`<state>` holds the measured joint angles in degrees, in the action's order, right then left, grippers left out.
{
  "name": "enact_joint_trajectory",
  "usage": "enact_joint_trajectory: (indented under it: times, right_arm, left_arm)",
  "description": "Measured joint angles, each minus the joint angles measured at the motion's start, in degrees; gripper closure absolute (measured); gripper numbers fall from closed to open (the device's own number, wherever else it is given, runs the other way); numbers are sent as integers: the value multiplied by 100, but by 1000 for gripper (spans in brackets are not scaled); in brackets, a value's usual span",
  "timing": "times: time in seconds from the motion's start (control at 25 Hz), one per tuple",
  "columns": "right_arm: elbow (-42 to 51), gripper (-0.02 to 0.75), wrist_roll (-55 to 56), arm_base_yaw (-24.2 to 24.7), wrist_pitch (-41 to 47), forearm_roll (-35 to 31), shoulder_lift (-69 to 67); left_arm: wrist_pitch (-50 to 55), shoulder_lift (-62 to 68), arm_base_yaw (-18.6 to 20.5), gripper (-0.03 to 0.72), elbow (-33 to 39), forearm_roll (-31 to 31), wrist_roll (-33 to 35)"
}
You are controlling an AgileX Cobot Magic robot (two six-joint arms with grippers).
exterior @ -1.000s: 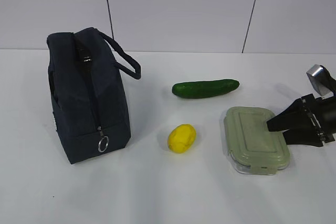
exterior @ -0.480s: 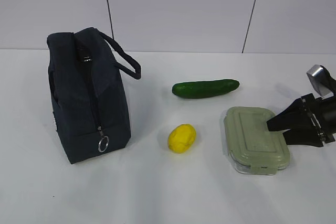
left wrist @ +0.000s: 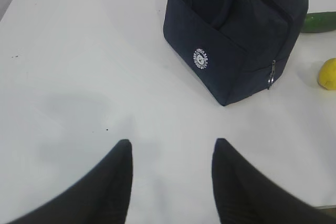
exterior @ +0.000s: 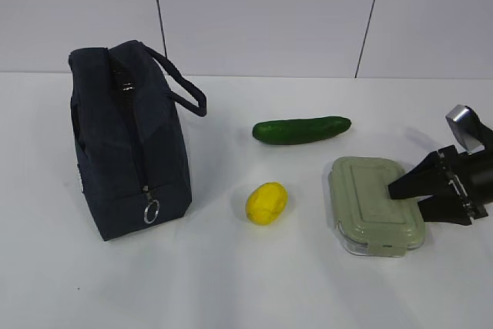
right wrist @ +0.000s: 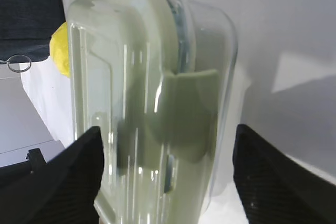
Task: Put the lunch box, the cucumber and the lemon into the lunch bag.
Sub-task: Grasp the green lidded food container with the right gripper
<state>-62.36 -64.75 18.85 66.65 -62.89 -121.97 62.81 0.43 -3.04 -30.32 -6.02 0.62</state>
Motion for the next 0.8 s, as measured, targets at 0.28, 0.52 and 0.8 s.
enact_joint_trajectory:
  times: [0.28,0.52,0.8]
  right_arm:
    - [-4,150,0,0,0,-69,0]
    - [-4,155,0,0,0,-234,0]
    - [-17,156,12,0,69,-309,-295]
  left_arm:
    - [0,0,0,339,0,0,0]
    - [0,0,0,339,0,0,0]
    - [0,0,0,340,0,0,0]
